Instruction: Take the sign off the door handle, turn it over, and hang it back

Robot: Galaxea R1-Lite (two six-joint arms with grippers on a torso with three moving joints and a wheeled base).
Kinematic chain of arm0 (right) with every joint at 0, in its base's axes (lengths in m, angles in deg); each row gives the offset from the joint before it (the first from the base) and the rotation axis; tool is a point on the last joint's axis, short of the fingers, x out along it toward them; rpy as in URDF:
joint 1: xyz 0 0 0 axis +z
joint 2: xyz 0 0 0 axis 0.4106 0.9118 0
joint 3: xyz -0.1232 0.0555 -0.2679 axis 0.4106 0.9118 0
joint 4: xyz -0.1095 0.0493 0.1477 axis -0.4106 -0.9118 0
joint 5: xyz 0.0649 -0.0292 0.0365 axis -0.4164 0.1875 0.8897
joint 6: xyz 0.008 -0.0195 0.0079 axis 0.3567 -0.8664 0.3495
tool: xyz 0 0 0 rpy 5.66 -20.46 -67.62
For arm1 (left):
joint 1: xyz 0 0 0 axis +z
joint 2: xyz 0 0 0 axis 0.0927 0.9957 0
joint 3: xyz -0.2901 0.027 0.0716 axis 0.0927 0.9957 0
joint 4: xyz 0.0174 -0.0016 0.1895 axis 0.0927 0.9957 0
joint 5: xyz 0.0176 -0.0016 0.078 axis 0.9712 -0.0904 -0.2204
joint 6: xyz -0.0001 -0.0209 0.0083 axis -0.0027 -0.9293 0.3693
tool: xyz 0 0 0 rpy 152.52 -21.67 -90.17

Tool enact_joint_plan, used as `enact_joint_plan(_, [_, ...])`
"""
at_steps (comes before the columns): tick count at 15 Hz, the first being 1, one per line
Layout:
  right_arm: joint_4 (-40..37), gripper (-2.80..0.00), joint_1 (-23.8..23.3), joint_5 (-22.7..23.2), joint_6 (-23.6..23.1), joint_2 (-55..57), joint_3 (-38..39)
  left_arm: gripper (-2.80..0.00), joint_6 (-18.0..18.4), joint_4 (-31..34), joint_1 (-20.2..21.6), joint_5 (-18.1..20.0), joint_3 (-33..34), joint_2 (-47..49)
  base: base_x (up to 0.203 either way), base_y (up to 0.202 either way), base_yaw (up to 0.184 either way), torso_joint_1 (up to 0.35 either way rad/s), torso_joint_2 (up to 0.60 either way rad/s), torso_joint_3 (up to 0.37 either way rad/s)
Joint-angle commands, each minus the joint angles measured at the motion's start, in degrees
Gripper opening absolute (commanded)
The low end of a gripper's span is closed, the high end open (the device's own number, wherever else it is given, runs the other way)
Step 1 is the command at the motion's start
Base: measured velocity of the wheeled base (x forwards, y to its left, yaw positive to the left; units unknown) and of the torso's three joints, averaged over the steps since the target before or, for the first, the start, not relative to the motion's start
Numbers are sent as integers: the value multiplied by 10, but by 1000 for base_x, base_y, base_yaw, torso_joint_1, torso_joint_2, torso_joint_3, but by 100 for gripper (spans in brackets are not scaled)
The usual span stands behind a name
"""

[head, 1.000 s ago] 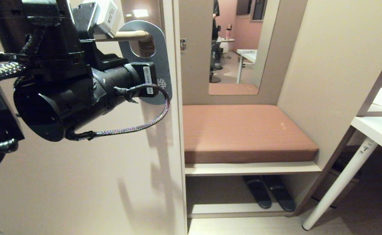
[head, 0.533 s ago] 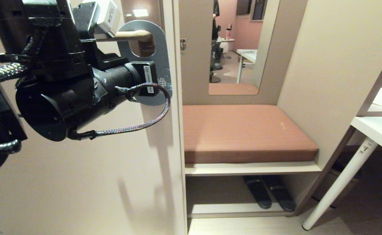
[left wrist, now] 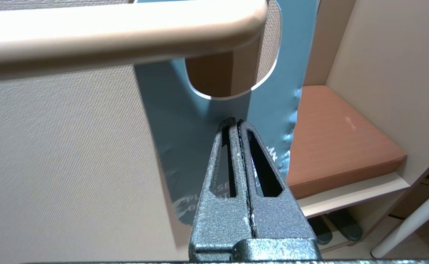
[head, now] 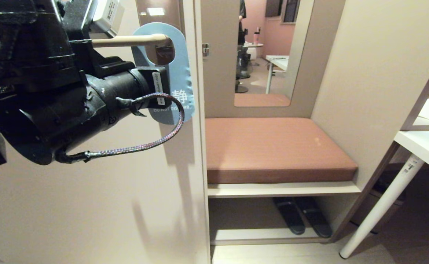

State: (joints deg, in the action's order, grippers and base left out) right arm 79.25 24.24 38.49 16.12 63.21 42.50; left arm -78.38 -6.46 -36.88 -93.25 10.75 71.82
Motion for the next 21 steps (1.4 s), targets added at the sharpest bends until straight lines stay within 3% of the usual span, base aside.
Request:
enact_joint_plan(1, [0, -280, 0, 0, 0, 0, 0, -280, 0, -1, -8, -7, 14, -22, 0, 0, 0, 0, 0, 0])
enact_joint_plan(8, [0, -280, 0, 0, 0, 0, 0, -280, 11, 0, -35, -37, 62, -83, 0, 0, 0, 0, 0, 0])
enact_joint_plan(17, [0, -280, 0, 0, 0, 0, 0, -280, 48, 5, -12, -54, 235, -286, 0, 0, 0, 0, 0, 0])
enact_joint_plan(19, [0, -280, 0, 0, 0, 0, 0, -280, 50, 31, -7, -53, 248, -346, 0, 0, 0, 0, 0, 0])
enact_joint_plan(21, [0, -280, 0, 0, 0, 0, 0, -280, 48, 101, -6, -51, 257, -412, 0, 0, 0, 0, 0, 0])
